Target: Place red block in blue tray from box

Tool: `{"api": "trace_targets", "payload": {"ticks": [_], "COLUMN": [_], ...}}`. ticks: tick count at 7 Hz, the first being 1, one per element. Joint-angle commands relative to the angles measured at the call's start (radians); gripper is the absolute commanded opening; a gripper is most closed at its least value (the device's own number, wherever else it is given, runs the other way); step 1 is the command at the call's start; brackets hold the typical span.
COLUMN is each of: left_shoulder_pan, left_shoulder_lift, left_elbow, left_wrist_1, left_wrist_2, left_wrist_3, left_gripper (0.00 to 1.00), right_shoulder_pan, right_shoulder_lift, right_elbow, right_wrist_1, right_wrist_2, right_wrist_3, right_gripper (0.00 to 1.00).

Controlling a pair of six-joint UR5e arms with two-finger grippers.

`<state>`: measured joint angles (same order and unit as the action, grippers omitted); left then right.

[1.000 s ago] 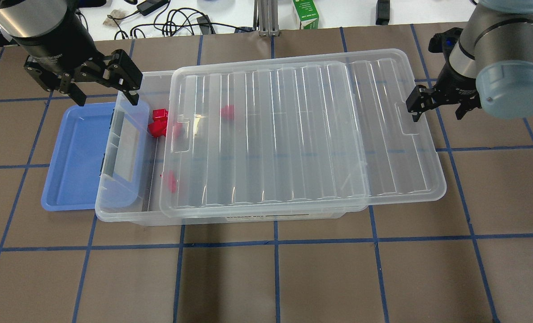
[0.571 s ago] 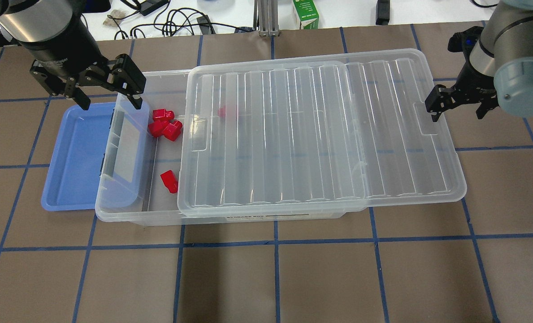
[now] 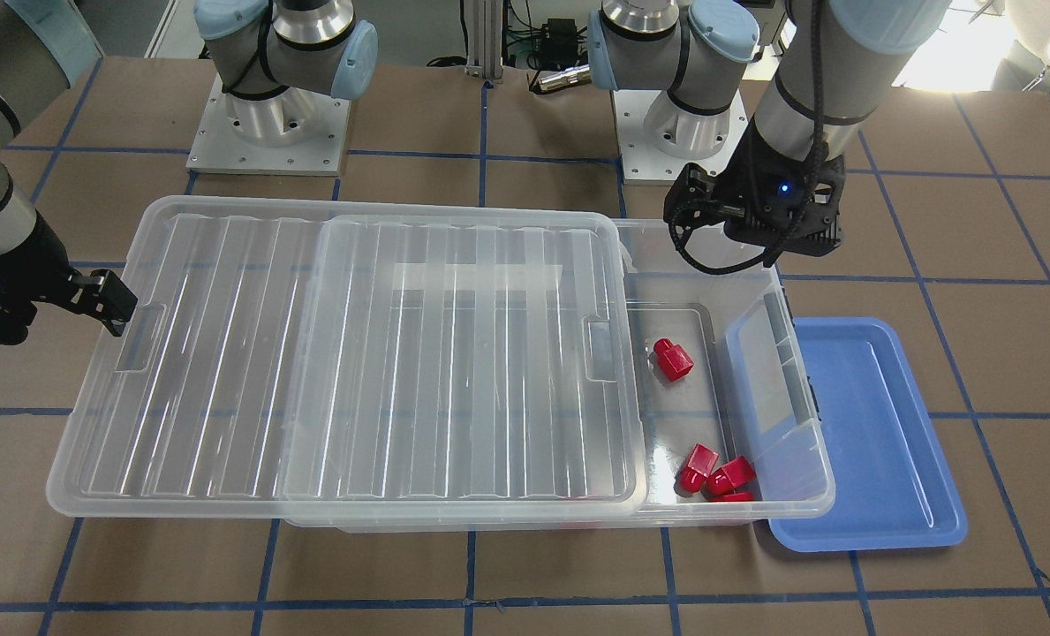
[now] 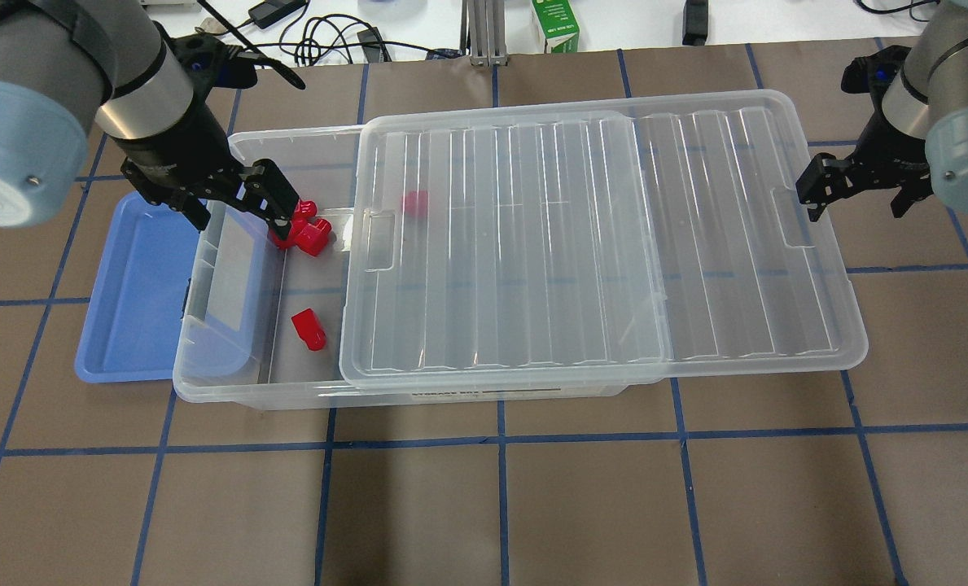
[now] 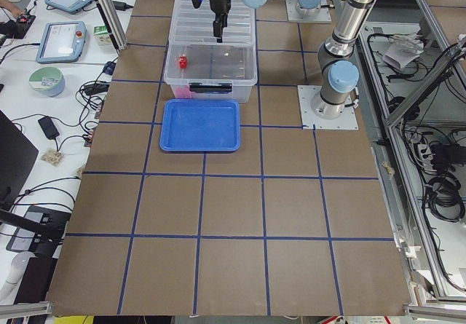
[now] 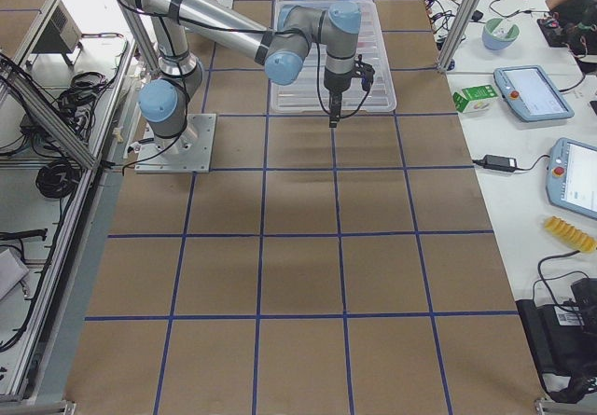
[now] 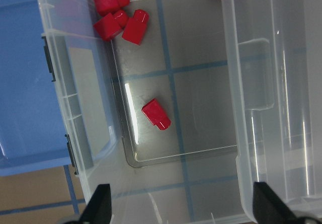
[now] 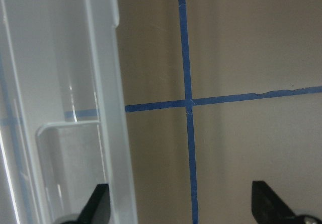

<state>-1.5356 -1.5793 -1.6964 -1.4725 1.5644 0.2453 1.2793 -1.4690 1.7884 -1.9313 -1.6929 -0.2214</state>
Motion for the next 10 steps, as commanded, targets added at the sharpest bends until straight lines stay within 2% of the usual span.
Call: {"api": "trace_targets", "payload": {"ticks": [1, 2, 3, 5, 7, 10], "left_shoulder_pan": [0.032, 0.041, 0.032, 0.034, 0.028, 0.023], "left_shoulder_lift": [-0.007, -0.02, -0.03, -0.068, -0.096, -0.131], "left_elbow": [-0.17, -0.199, -0.21, -0.219, -0.258, -0.275], "left_wrist_1": [0.198, 0.201, 0.202, 0.204, 0.283, 0.33], "left_wrist_2": [-0.003, -0.004, -0.004, -0.003, -0.003, -0.015], "left_wrist_3": [0.066, 0.072, -0.043, -0.086, -0.112, -0.144], "left_gripper": [1.0, 1.0, 1.0, 1.0, 1.0, 1.0], "right_shoulder_pan": [0.024, 0.073, 0.156, 0.212, 0.215, 0.215], "right_shoulder_lift": [-0.068, -0.121, -0.129, -0.093, -0.077, -0.077], "right_elbow": [-0.02, -0.061, -0.139, -0.288, -0.31, -0.311], "right_wrist_1": [0.052, 0.127, 0.229, 0.386, 0.41, 0.411], "right_wrist_2": [0.08, 0.149, 0.145, 0.151, 0.137, 0.137], "right_wrist_3": [0.01, 0.042, 0.118, 0.222, 0.211, 0.209], "right_gripper": [1.0, 1.0, 1.0, 1.0, 1.0, 1.0]}}
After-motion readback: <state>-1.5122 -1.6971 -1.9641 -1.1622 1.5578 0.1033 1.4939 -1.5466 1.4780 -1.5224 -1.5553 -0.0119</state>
